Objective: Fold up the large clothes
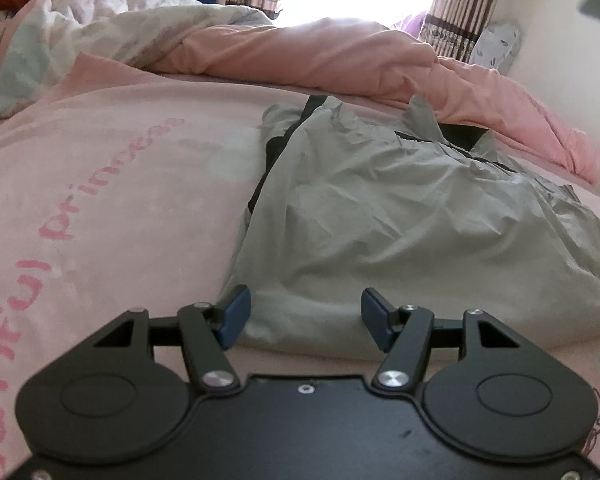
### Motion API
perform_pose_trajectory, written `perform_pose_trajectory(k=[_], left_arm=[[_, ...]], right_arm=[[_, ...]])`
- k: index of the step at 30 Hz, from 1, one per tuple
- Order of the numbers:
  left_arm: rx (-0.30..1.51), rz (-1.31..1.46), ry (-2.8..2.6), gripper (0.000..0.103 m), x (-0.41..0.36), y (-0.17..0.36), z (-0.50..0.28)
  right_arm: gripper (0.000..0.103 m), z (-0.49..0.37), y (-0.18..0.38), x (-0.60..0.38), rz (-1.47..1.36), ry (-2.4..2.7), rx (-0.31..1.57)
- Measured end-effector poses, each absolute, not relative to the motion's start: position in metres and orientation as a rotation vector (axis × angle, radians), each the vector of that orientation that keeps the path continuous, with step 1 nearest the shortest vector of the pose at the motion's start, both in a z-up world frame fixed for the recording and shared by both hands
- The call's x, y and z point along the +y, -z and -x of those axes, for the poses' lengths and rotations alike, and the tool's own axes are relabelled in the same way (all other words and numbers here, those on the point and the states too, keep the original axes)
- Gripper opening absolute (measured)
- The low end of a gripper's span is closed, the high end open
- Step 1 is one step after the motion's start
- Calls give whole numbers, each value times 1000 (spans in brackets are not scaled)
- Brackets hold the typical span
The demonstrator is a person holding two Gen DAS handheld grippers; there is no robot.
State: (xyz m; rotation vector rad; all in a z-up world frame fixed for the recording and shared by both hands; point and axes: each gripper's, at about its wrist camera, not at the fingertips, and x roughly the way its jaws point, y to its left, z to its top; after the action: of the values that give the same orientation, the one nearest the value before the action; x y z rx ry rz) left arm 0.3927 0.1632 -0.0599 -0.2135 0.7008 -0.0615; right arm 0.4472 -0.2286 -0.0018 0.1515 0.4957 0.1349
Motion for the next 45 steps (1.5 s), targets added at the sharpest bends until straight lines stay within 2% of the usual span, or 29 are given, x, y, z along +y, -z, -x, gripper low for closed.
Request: perform_pose_trajectory(k=[6, 11, 15, 18, 22, 26, 33, 38, 45], left_arm=[[707, 230, 74, 62, 169, 60, -393], [708, 272, 77, 62, 175, 60, -396], [645, 259, 106, 62, 168, 36, -399], [602, 232, 137, 67, 156, 22, -413], [648, 178, 129, 66, 141, 32, -448], [693, 167, 122, 67, 138, 51, -467], [692, 174, 146, 70, 141, 56, -469], [690, 257, 126, 70, 152, 42, -447], [676, 414, 8, 74, 178, 37, -376]], right_arm=[[29, -454, 29, -163, -61, -157, 565], [29, -450, 54, -160, -36, -130, 532], [29, -456, 40, -155, -15, -109, 569], [30, -464, 20, -155, -94, -139, 520], [31, -488, 12, -146, -89, -119, 482], [31, -516, 38, -143, -85, -104, 587], [33, -506, 47, -134, -4, -107, 534], [37, -501, 35, -143, -67, -123, 578], [37, -448, 23, -146, -124, -141, 492]])
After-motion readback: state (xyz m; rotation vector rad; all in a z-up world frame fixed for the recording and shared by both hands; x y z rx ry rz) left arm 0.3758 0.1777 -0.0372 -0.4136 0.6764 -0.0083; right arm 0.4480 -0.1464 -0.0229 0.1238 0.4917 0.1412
